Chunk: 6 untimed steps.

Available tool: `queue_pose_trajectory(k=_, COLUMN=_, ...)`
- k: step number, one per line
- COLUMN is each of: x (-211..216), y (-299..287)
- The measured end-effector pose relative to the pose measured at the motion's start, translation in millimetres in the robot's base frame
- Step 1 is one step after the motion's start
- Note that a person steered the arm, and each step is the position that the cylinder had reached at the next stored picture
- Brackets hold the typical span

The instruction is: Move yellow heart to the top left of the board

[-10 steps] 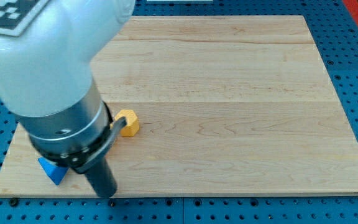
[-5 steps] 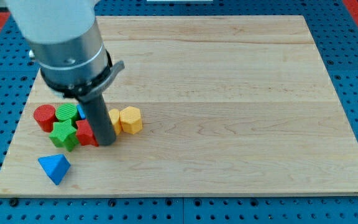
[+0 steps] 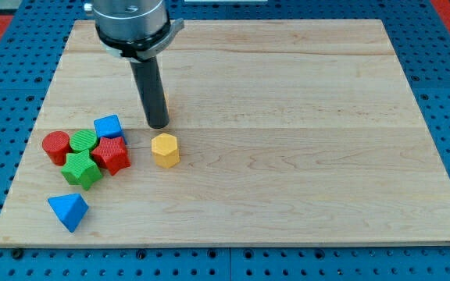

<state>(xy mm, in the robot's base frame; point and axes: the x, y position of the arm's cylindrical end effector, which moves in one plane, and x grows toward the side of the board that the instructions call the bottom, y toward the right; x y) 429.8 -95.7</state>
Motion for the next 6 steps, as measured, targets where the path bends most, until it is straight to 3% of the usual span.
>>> queue_pose_trajectory(k=2, x=-66.0, y=7.6)
queue_pose_trajectory(k=4, x=-95.2, y=-114.2)
queue_pose_trajectory(k=5, x=-146.3, y=-95.4)
queue_pose_trajectory(k=6, x=-159.9, y=-93.5)
